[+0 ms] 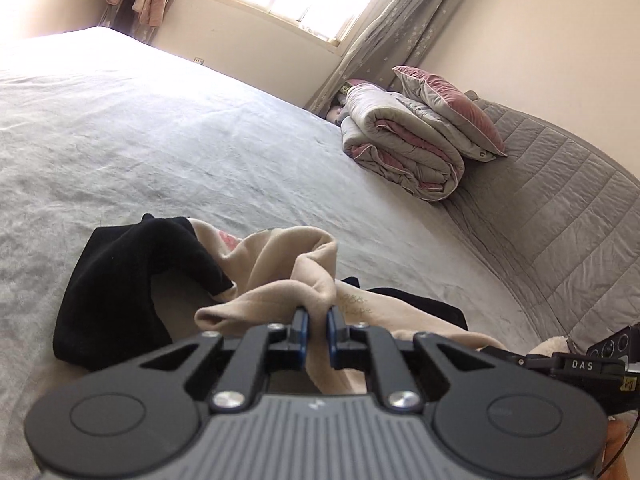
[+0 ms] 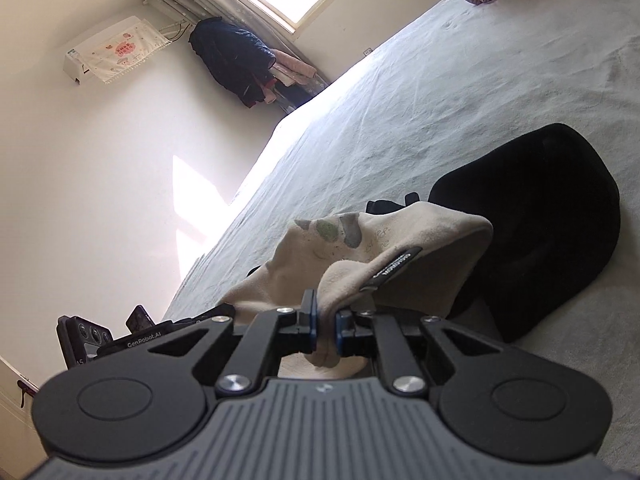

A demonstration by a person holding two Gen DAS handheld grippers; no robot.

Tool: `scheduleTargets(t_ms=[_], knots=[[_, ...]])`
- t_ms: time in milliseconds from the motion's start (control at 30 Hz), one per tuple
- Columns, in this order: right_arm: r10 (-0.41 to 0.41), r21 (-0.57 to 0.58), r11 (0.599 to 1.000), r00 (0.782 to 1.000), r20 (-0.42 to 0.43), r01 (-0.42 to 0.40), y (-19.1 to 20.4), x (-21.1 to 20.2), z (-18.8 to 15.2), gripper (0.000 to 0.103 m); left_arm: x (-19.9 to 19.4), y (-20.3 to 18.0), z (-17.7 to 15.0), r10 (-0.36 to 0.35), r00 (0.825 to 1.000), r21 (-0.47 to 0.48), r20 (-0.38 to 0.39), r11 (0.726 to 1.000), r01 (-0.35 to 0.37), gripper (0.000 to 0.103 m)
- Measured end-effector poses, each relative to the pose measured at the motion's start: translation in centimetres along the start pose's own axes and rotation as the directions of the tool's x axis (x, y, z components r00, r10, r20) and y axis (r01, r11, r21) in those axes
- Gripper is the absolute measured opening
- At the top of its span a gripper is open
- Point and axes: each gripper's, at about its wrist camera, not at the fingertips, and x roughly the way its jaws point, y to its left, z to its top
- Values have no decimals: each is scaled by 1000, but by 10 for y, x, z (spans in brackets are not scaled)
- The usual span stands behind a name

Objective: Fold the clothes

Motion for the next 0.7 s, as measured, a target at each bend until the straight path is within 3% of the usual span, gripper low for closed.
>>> scheduleTargets(t_ms=[167, 333, 567, 700], knots=[[55, -19, 998, 998, 13, -55, 12, -8, -4, 12, -28, 1, -10, -78, 996, 62, 32, 995, 76, 10], [125, -52, 991, 992, 7, -125, 19, -20, -11, 12, -48, 6, -19, -144, 989, 120, 15, 983, 141, 10], [217, -109, 970, 976, -16, -218, 30, -30, -18, 12, -67, 19, -27, -288, 955, 152, -63, 943, 295, 10], [261, -128, 955, 963, -61, -267, 34, -29, -22, 12, -68, 23, -29, -310, 944, 168, -112, 930, 326, 10]])
